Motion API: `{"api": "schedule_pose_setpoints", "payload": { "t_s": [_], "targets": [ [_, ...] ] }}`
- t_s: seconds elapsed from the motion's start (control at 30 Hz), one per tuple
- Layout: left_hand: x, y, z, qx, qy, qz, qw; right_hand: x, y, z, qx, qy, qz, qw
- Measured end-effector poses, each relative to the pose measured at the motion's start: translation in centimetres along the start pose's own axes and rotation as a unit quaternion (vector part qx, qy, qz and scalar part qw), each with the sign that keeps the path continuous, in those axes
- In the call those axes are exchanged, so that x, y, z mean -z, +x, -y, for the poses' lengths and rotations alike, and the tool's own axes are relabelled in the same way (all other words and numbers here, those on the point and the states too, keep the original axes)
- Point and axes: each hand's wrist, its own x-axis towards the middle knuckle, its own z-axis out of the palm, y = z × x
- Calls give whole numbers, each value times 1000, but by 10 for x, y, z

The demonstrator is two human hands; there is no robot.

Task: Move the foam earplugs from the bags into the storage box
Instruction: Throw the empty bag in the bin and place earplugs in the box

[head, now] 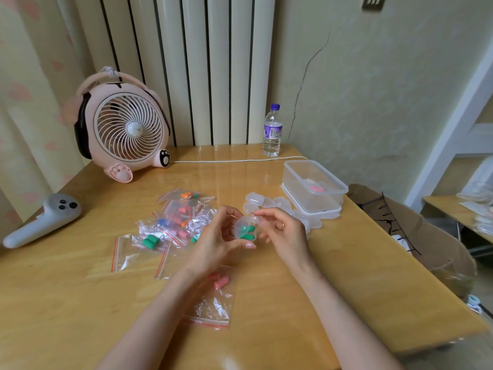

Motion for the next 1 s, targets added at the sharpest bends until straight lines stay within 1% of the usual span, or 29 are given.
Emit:
{"api": "schedule_pose_setpoints", "payload": {
  "t_s": [0.1, 0.17, 0.23, 0.33, 0.4, 0.47, 0.53, 0.57, 0.63, 0.7, 0.77, 0.83, 0.87, 0.9, 1.0],
  "targets": [
    [-1, 0, -1, -6, 31, 3, 999, 2, -3, 6, -89, 69, 55, 992],
    [-2, 0, -3, -12, 40, 10, 999, 2, -4, 8, -114, 82, 87, 986],
    [-3, -1, -5, -18, 40, 20, 999, 2, -3, 8, -119, 86, 85, 985],
    [0, -3, -7, -37, 44, 24, 998, 6, -1, 7, -123, 88, 60, 987],
    [3, -3, -9, -28, 49, -9, 998, 7, 0, 5, -126, 85, 51, 987],
    [6, -3, -9, -16, 72, -80, 994, 6, 0, 5, -127, 78, 51, 988],
    [12, -1, -4, -20, 134, -140, 981, 5, 0, 3, -122, 74, 47, 989],
    [15, 0, 0, -25, 189, -155, 969, 6, 0, 3, -121, 73, 42, 989],
    [21, 1, 6, -22, 306, -145, 941, 7, 0, 2, -114, 68, 33, 991],
    [21, 1, 10, -13, 371, -123, 920, 9, -1, 2, -103, 60, 22, 993],
    [18, 0, 9, 2, 404, -103, 909, 8, 0, 2, -101, 58, 5, 993],
    [14, -1, 8, 17, 455, -78, 887, 9, 2, 0, -105, 46, -27, 993],
    [13, -2, 8, 20, 482, -72, 873, 11, 4, -3, -98, 27, -54, 993],
    [13, -2, 9, 19, 494, -72, 866, 14, 7, -5, -86, 0, -89, 992],
    [16, -1, 8, -2, 496, -87, 864, 31, 19, -5, -59, -45, -201, 977]
  ]
}}
